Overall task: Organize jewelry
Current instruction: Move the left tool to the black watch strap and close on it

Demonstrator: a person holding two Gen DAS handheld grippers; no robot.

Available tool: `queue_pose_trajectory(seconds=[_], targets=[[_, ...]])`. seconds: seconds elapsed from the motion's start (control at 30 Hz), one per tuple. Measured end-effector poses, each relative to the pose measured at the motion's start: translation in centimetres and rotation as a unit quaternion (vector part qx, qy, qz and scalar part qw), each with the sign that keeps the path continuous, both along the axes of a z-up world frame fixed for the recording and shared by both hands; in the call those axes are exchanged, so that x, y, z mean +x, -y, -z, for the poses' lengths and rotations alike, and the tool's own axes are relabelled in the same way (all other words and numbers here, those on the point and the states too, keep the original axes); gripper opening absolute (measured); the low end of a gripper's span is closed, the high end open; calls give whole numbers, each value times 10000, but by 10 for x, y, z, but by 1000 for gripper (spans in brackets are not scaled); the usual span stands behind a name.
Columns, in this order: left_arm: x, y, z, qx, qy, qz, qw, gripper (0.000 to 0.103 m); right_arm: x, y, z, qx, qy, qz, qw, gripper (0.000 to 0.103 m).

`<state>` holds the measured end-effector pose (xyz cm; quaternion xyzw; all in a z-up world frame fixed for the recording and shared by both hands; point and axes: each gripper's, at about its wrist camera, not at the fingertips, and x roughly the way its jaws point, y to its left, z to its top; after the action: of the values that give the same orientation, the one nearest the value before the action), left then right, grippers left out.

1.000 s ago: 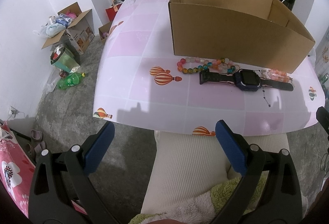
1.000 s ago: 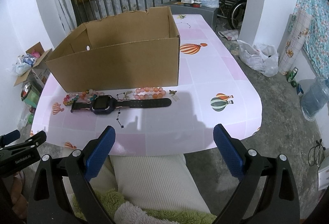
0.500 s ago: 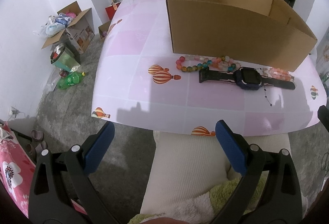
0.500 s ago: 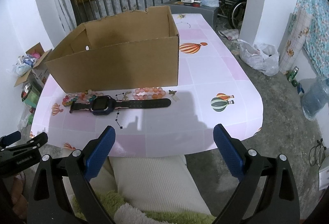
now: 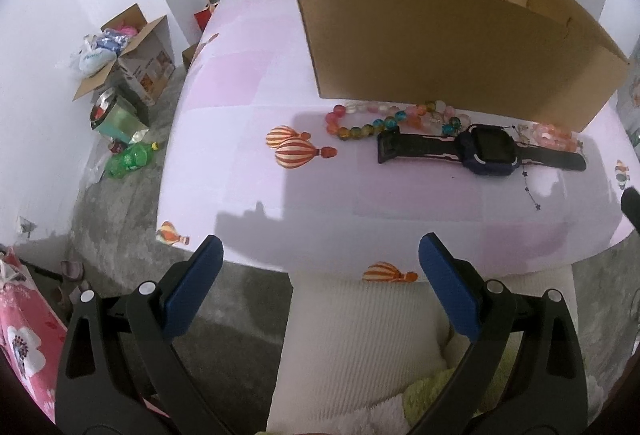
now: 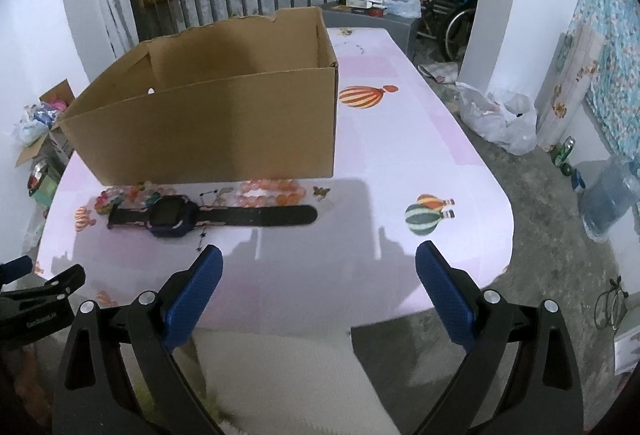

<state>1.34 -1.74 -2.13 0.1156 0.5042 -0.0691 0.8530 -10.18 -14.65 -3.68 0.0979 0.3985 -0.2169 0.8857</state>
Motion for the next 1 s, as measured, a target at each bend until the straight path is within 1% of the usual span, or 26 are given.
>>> queue_pose_trajectory(seconds=[0.07,0.13,0.2,0.3,0.33,0.4,0.5,0.6,0.63,0.7,0.8,0.87,0.9,0.93,0.97,1.0], targets=[[1,5,2,-149,-65,301,9994,95,4,4,1,-12,69,-14,10000,97],[-1,9,0,-321,-16,514,9982,95,10,6,3,-22,143,-62,9999,97],[-3,9,0,-571,10,643,9963,95,14,5,6,-82,177,-154,9997,97],[-3,2,-2,-1096,-59,762,9910,95,21,4,9,-233,225,-327,9989,97],[-3,-2,-2,-1299,-71,753,9886,95,22,3,9,-269,255,-398,9985,97],[-3,-12,-3,-1719,-61,696,9826,95,26,4,11,-166,372,-656,9970,97],[-5,-19,-3,-2246,-130,666,9721,95,32,8,13,-170,409,-683,9967,97],[-4,-21,1,-2641,-265,807,9607,95,35,13,13,-99,465,-688,9965,97],[1,-16,0,-2686,-260,850,9591,95,37,15,13,-28,476,-706,9964,96],[3,-10,-1,-2665,-234,915,9592,95,40,18,14,176,502,-777,9956,96],[13,-6,-1,-2534,-194,894,9630,95,45,19,18,435,481,-891,9939,91],[22,-6,4,-2432,-136,783,9667,95,47,19,24,618,409,-965,9926,81],[25,-6,6,-2381,-121,759,9682,95,49,19,27,723,344,-990,9919,79],[30,-5,10,-2276,-106,752,9708,95,50,19,29,786,312,-1015,9912,74],[35,-4,12,-2193,-80,781,9725,94,50,19,31,835,281,-1032,9908,71],[36,-6,13,-2160,-59,801,9731,91,50,19,33,868,257,-1048,9904,70]])
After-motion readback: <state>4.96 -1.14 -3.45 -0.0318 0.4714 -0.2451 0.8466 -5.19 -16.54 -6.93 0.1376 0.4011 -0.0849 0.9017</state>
